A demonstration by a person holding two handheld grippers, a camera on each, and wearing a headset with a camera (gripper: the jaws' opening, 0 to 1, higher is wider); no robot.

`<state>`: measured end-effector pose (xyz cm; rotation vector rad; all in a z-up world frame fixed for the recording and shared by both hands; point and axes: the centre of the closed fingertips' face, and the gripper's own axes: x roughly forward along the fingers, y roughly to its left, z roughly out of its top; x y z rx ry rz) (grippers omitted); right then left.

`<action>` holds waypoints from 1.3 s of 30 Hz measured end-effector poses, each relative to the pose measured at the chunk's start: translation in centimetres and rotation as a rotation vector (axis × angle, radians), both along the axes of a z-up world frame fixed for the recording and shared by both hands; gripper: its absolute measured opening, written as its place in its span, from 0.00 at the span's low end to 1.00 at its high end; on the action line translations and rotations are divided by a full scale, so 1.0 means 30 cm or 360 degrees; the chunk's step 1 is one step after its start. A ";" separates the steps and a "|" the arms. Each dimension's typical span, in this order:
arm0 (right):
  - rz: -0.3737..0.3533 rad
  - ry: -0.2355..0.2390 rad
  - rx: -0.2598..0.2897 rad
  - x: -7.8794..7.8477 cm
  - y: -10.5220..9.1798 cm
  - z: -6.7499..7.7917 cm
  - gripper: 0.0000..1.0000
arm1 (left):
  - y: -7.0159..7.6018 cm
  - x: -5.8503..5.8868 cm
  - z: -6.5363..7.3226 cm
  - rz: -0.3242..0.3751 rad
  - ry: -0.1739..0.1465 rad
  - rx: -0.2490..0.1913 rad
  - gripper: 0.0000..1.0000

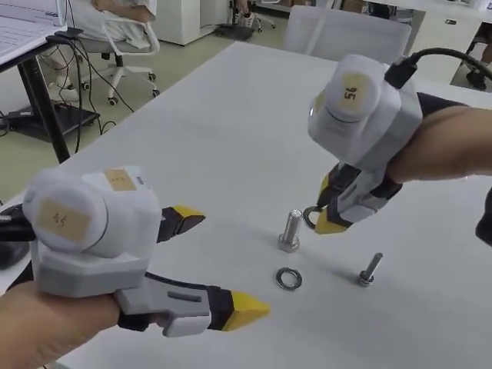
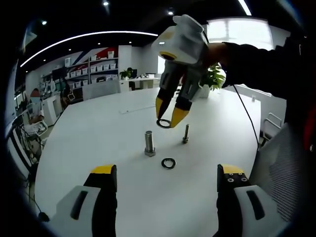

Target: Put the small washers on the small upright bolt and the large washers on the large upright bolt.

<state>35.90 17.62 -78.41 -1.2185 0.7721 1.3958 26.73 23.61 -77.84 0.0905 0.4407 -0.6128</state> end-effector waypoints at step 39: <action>0.0056 0.0105 -0.0048 0.084 0.083 -0.082 0.24 | 0.005 0.002 -0.038 -0.0014 0.0072 0.0038 0.83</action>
